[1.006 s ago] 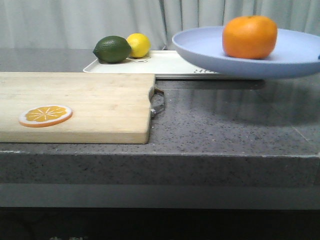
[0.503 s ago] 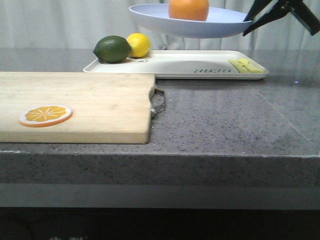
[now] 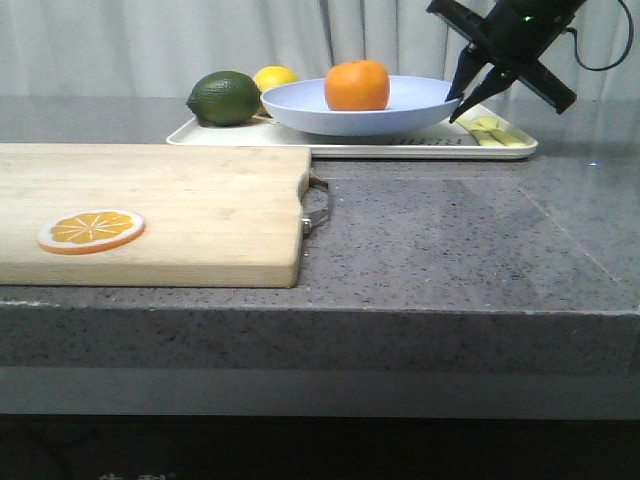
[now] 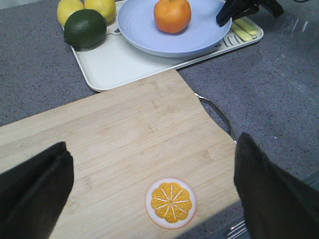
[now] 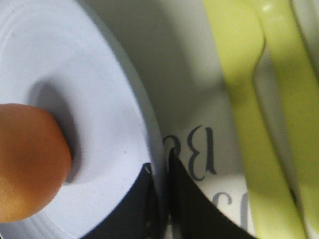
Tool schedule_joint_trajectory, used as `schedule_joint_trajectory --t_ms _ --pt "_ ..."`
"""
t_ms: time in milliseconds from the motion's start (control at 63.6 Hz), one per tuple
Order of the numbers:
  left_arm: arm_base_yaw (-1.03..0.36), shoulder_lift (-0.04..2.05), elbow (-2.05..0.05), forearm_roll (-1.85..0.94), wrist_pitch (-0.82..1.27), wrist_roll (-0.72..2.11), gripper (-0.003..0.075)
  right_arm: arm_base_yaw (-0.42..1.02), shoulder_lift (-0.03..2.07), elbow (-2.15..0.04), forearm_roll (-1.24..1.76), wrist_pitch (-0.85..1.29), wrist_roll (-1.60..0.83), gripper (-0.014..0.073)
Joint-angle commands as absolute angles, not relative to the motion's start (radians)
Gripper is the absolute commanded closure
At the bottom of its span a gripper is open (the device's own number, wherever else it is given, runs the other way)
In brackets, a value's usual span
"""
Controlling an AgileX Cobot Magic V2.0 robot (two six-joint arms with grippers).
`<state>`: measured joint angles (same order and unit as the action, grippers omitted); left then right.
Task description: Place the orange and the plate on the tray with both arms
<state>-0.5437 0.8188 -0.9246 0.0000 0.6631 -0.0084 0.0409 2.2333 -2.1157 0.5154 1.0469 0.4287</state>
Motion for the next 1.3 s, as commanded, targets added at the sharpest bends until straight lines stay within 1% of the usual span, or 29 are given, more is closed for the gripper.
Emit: schedule_joint_trajectory --t_ms 0,314,377,456,503,550,629,723,770,928,1038,1148,1289 --pt "-0.54 0.816 -0.949 0.0 0.582 -0.016 0.009 0.039 2.166 -2.16 0.564 0.989 0.434 0.0662" --pt "-0.54 0.816 -0.949 0.0 0.582 -0.016 0.009 0.039 2.172 -2.16 0.562 0.969 0.434 0.0659" --pt "-0.54 0.816 -0.949 0.0 0.582 -0.016 0.009 0.039 2.172 -2.16 0.561 0.971 0.434 0.0632" --pt "-0.54 0.816 -0.949 0.0 0.584 -0.016 0.009 0.039 2.172 -2.16 0.561 0.975 0.434 0.0564" --pt "-0.54 0.816 -0.949 0.0 0.585 -0.016 0.009 0.039 2.172 -2.16 0.558 0.979 0.434 0.0489" --pt "-0.54 0.816 -0.949 0.0 0.588 -0.016 0.009 0.039 2.172 -2.16 0.553 0.979 0.434 0.0439" --pt "-0.54 0.816 -0.949 0.0 0.591 -0.016 0.009 0.038 2.172 -2.16 0.549 0.979 0.434 0.0322" --pt "-0.54 0.816 -0.949 0.0 0.592 -0.016 0.009 0.038 2.172 -2.16 0.549 0.981 0.434 0.0225" --pt "-0.54 0.816 -0.949 0.0 0.592 -0.016 0.009 0.038 2.167 -2.16 0.547 0.98 0.434 0.0199" --pt "-0.54 0.816 -0.949 0.0 0.592 -0.016 0.009 0.037 2.126 -2.16 0.498 0.984 0.422 0.0191" --pt "-0.54 0.816 -0.949 0.0 0.594 -0.016 0.009 0.037 2.081 -2.16 0.454 1.027 0.389 0.0191" --pt "-0.54 0.816 -0.949 0.0 0.594 -0.016 0.009 0.038 2.039 -2.16 0.424 1.096 0.327 0.0191" --pt "-0.54 0.816 -0.949 0.0 0.594 -0.016 0.009 0.04 1.978 -2.16 0.391 1.168 0.189 0.0191"
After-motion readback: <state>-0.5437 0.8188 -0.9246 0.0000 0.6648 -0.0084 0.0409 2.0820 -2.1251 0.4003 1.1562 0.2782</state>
